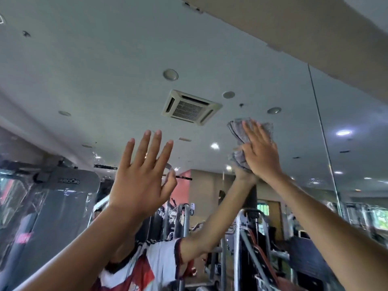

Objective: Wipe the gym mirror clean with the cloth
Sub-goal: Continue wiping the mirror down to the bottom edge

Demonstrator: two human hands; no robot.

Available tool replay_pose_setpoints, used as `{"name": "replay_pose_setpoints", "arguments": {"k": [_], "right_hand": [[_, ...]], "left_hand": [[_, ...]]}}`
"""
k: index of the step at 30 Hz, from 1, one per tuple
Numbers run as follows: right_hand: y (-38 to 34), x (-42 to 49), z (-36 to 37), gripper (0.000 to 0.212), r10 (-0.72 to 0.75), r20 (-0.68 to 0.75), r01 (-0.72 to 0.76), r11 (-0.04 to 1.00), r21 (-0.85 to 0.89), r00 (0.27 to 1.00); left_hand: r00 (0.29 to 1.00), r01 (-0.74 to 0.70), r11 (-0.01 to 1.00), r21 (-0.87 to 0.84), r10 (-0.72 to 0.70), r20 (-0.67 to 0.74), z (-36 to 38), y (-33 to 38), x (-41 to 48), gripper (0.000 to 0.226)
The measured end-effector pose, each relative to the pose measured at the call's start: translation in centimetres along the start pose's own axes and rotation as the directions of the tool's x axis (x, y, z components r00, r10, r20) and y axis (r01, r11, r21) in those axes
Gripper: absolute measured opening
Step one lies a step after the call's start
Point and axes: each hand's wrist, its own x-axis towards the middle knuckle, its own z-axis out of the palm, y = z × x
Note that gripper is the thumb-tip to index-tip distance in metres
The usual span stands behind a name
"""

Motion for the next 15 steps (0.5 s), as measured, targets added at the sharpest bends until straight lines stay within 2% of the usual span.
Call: {"name": "replay_pose_setpoints", "arguments": {"k": [1,2,3,5,6,7,8,9,10,11,12,13,14,15], "right_hand": [[-1.5,0.7,0.2,0.070,0.114,-0.020,-0.114,0.993,0.013,0.993],[-3.2,0.8,0.4,0.071,0.168,-0.024,-0.167,0.986,0.024,0.986],[-4.7,0.2,0.8,0.069,0.145,-0.032,-0.144,0.989,0.023,0.989],[-6.0,-3.4,1.9,0.062,-0.133,-0.017,0.133,0.991,0.013,0.991],[-5.4,-5.7,2.1,0.060,-0.319,0.012,0.319,0.948,-0.001,0.948],[-3.9,-7.9,2.2,0.062,-0.490,0.045,0.492,0.871,-0.022,0.870],[-1.9,-9.0,1.9,0.066,-0.602,0.086,0.606,0.794,-0.045,0.794],[0.0,-8.9,1.3,0.070,-0.633,0.121,0.641,0.766,-0.050,0.765],[1.5,-8.0,1.0,0.071,-0.586,0.126,0.595,0.802,-0.050,0.801],[2.1,-6.7,0.7,0.068,-0.470,0.104,0.476,0.878,-0.047,0.877],[1.8,-5.1,0.6,0.066,-0.300,0.065,0.303,0.952,-0.046,0.952],[0.7,-3.8,0.7,0.066,-0.119,0.036,0.121,0.992,-0.046,0.992],[-0.9,-2.9,1.1,0.068,0.022,0.013,-0.021,0.999,-0.042,1.000],[-2.8,-2.7,1.6,0.068,0.096,0.002,-0.096,0.995,-0.040,0.995]], "left_hand": [[1.000,-0.006,1.000,0.002,0.006,-0.001,0.0,0.0,0.0,0.069],[1.000,-0.012,1.000,-0.001,0.012,-0.003,0.0,-0.2,0.0,0.069],[1.000,-0.014,1.000,-0.007,0.013,-0.010,-0.1,-0.4,0.1,0.069],[1.000,-0.009,1.000,-0.008,0.009,-0.018,-0.2,-0.6,0.2,0.069],[1.000,-0.009,1.000,-0.004,0.009,-0.017,-0.2,-0.5,0.1,0.069],[1.000,-0.005,1.000,0.002,0.005,-0.015,-0.1,-0.3,-0.2,0.070],[1.000,0.001,1.000,0.009,-0.001,-0.012,0.0,0.1,-0.5,0.071],[1.000,0.005,1.000,0.019,-0.005,-0.009,0.1,0.4,-0.8,0.072],[1.000,0.008,1.000,0.029,-0.008,-0.006,0.3,0.7,-1.0,0.074],[1.000,0.008,0.999,0.036,-0.008,-0.005,0.4,0.9,-1.2,0.075],[1.000,0.001,0.999,0.041,-0.001,-0.002,0.4,0.9,-1.2,0.076],[1.000,-0.009,0.999,0.042,0.009,0.002,0.4,0.8,-1.2,0.077],[1.000,-0.014,0.999,0.040,0.014,0.006,0.3,0.7,-1.3,0.076],[1.000,-0.017,0.999,0.038,0.017,0.006,0.3,0.5,-1.3,0.076]]}}
